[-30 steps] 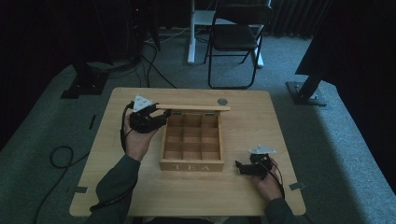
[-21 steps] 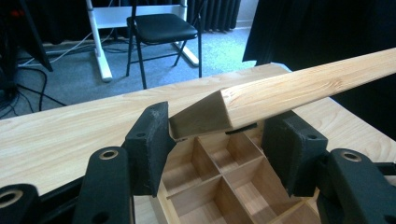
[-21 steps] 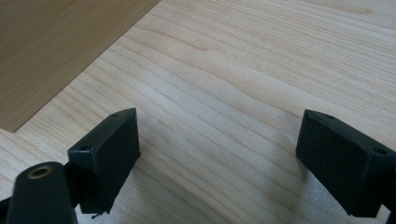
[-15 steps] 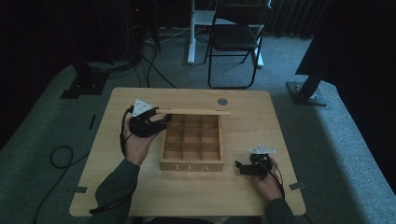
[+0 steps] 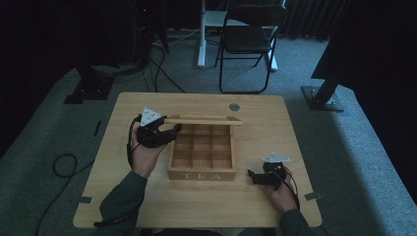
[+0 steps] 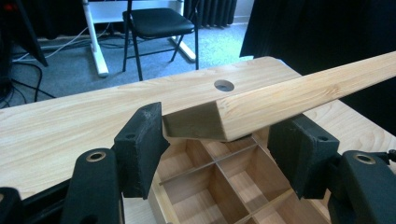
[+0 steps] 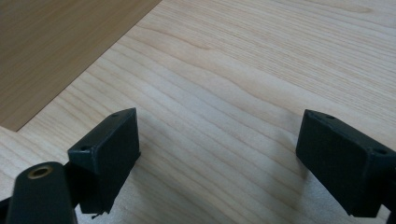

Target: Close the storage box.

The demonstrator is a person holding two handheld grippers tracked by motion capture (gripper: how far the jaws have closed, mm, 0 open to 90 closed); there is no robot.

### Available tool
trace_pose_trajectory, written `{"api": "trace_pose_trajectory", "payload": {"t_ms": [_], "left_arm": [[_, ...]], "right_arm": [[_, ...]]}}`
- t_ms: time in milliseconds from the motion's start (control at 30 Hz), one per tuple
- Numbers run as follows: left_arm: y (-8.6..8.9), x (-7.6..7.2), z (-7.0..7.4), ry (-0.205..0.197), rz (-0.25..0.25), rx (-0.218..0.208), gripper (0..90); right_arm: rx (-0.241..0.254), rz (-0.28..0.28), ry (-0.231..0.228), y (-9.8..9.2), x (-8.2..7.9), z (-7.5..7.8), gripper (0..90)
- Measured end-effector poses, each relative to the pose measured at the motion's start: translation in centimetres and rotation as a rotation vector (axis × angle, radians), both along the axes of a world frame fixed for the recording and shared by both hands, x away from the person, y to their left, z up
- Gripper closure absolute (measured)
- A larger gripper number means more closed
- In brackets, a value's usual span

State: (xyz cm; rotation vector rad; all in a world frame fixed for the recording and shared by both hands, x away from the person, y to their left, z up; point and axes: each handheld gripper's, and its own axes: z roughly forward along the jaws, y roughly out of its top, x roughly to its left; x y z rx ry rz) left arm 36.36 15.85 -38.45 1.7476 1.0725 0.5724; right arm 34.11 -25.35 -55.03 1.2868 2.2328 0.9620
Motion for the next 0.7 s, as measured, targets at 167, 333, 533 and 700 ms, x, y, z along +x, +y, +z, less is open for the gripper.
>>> {"api": "trace_pose_trajectory", "payload": {"t_ms": [167, 333, 533, 700], "left_arm": [[0.00, -0.29, -0.26, 0.006, -0.001, 0.002, 36.0], [0.01, -0.55, -0.50, 0.014, -0.001, 0.001, 35.9], [-0.03, -0.87, -0.80, 0.021, 0.004, -0.002, 35.6], [-0.01, -1.04, -1.02, 0.020, -0.001, -0.002, 34.7]], "right_arm": [[0.000, 0.002, -0.001, 0.04, -0.05, 0.00, 13.0], [0.000, 0.001, -0.001, 0.04, -0.05, 0.00, 13.0], [-0.002, 0.004, -0.001, 0.04, -0.05, 0.00, 13.0], [-0.001, 0.004, -0.001, 0.04, -0.05, 0.00, 13.0]]}}
